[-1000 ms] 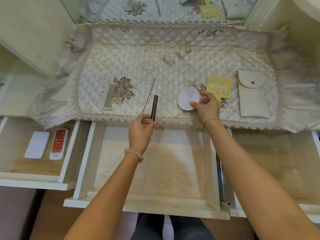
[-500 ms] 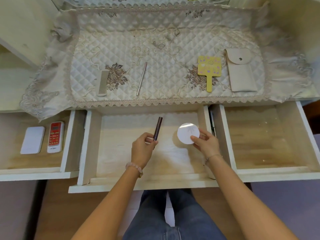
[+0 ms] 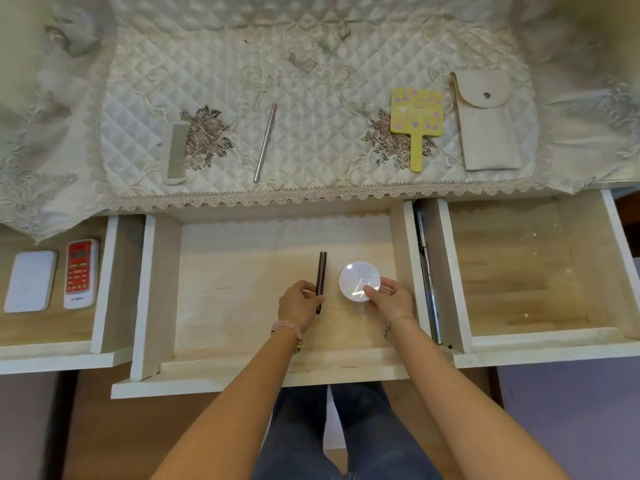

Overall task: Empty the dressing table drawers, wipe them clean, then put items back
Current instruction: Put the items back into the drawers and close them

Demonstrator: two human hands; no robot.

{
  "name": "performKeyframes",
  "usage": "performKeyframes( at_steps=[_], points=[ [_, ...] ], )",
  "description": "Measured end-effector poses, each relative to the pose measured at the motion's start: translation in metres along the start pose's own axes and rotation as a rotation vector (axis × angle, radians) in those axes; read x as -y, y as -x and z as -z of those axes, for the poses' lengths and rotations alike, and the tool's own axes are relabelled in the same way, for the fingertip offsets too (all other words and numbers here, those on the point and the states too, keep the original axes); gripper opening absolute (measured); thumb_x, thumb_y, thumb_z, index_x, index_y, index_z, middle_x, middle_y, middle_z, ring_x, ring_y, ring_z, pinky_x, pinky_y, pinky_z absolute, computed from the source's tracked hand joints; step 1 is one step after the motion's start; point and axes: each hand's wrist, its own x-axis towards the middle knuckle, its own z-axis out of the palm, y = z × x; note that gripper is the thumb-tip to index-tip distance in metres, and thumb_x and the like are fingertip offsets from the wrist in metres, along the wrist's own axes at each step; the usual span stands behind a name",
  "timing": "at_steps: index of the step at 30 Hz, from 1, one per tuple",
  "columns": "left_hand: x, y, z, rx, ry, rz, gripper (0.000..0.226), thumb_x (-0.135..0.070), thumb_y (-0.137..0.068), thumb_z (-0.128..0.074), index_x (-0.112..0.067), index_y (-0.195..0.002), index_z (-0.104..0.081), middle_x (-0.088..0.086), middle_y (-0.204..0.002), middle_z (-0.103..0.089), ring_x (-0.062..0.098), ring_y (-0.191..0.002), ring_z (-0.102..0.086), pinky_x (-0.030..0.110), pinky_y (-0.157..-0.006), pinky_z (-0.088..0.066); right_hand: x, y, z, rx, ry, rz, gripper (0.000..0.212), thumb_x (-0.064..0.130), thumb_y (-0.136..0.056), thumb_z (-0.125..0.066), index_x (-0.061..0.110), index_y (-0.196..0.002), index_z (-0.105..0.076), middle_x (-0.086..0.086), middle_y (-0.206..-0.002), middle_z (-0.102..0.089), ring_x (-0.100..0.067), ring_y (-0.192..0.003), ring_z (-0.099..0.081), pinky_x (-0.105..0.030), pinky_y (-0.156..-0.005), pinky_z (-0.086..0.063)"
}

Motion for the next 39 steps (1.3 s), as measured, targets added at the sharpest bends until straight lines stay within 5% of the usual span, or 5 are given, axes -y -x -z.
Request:
performKeyframes(
  at_steps=[3, 10, 20, 30, 39],
  points=[
    [0.002, -0.005, -0.006, 0.003, -0.010, 0.021, 0.016, -0.012, -0.081, -0.069, -0.012, -0.094, -0.060, -0.004, -0.076, -0.058, 0.018, -0.078, -0.059, 0.038, -0.080, -0.055, -0.003, -0.006, 0.001, -0.006, -0.004, -0.016, 0.040, -0.001, -0.082, -0.064, 0.003, -0.120, -0.055, -0.011, -0.105, -0.060, -0.020, -0.090, -0.055, -0.015, -0.058, -0.042],
    [0.008, -0.010, -0.015, -0.013, -0.068, 0.026, 0.021, -0.013, -0.081, -0.069, -0.009, -0.101, -0.062, 0.004, -0.088, -0.063, 0.020, -0.083, -0.060, 0.031, -0.077, -0.052, -0.015, -0.017, -0.004, -0.057, 0.032, -0.034, 0.048, 0.003, -0.079, -0.069, 0.004, -0.124, -0.053, -0.015, -0.117, -0.061, -0.026, -0.102, -0.059, -0.032, -0.087, -0.048],
    [0.014, -0.003, -0.019, -0.009, -0.174, -0.007, 0.018, -0.010, -0.078, -0.070, -0.012, -0.088, -0.055, -0.003, -0.074, -0.056, 0.012, -0.070, -0.054, 0.018, -0.055, -0.040, -0.015, -0.017, -0.007, -0.140, 0.209, 0.046, 0.044, 0.010, -0.080, -0.068, 0.005, -0.122, -0.055, -0.011, -0.116, -0.063, -0.026, -0.105, -0.059, -0.026, -0.081, -0.044],
    [0.014, 0.004, -0.007, 0.028, -0.191, -0.070, 0.019, -0.015, -0.084, -0.067, -0.006, -0.098, -0.058, -0.004, -0.078, -0.052, 0.013, -0.079, -0.052, 0.020, -0.062, -0.038, -0.012, -0.008, -0.019, -0.245, 0.364, 0.108, 0.038, 0.013, -0.084, -0.064, 0.005, -0.120, -0.055, -0.013, -0.115, -0.062, -0.026, -0.101, -0.059, -0.023, -0.073, -0.041],
    [-0.010, 0.028, 0.036, -0.133, -0.571, -0.557, 0.036, -0.024, -0.093, -0.055, -0.012, -0.126, -0.053, 0.004, -0.122, -0.059, 0.021, -0.108, -0.055, 0.032, -0.082, -0.045, 0.006, 0.019, 0.003, -0.072, 0.680, 0.496, 0.060, 0.021, -0.086, -0.063, 0.012, -0.139, -0.036, -0.009, -0.141, -0.040, -0.024, -0.128, -0.040, -0.034, -0.105, -0.035]
  ],
)
